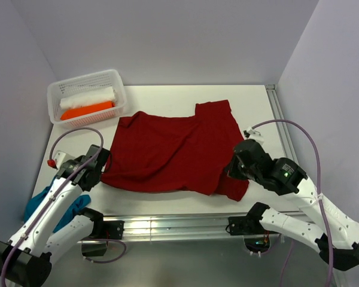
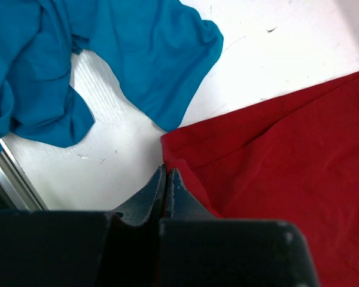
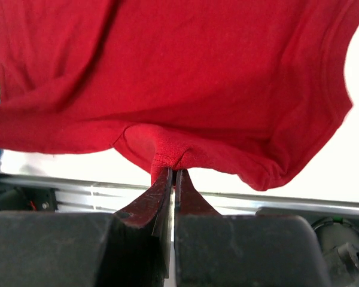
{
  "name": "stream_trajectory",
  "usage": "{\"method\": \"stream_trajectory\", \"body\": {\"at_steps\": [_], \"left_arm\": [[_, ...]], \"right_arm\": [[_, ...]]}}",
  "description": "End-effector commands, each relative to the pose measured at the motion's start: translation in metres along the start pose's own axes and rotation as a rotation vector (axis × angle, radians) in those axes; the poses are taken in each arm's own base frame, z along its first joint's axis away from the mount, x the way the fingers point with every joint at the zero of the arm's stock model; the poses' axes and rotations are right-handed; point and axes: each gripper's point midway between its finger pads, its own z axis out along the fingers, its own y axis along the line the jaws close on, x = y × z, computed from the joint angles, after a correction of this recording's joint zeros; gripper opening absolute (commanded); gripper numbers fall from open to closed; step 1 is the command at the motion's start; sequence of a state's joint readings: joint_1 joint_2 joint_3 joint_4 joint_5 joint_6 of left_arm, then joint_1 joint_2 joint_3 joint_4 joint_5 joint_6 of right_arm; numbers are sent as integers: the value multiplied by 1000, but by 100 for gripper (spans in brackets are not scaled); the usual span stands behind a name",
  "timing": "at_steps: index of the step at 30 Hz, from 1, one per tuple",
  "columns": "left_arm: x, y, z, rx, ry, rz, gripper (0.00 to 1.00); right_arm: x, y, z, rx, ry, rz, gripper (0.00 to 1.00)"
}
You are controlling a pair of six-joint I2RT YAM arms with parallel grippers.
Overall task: Roll the t-shirts
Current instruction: Fold the tshirt
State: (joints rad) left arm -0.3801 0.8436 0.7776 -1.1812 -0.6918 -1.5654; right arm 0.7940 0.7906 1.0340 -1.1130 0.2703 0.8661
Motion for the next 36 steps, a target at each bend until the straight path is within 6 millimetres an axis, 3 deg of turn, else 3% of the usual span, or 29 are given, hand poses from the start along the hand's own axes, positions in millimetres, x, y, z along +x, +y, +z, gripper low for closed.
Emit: {"method": "stream_trajectory", "body": {"at_steps": [1, 8, 15, 19, 21, 31, 36], "left_arm": [[4, -11, 4, 32, 10, -28, 2], [2, -22, 10, -19, -11, 20, 3], [5, -16, 22, -125, -32, 30, 9], [6, -20, 24, -93, -26, -2, 0], [6, -24, 25, -67, -20, -19, 0], [-24, -47, 7, -20, -71, -72, 0], [-20, -59, 12, -22, -66, -54, 0]], "right_arm": [[-11, 5, 4, -46, -23, -23, 0], [-31, 9, 15, -29, -43, -29, 0], [-51, 6, 22, -15, -76, -19, 0], [-62, -2, 26, 2, -92, -1, 0], [-66, -3, 28, 6, -93, 2, 0], [-93, 1, 33, 0, -125, 11, 0], [-97, 2, 43, 16, -113, 4, 0]]}}
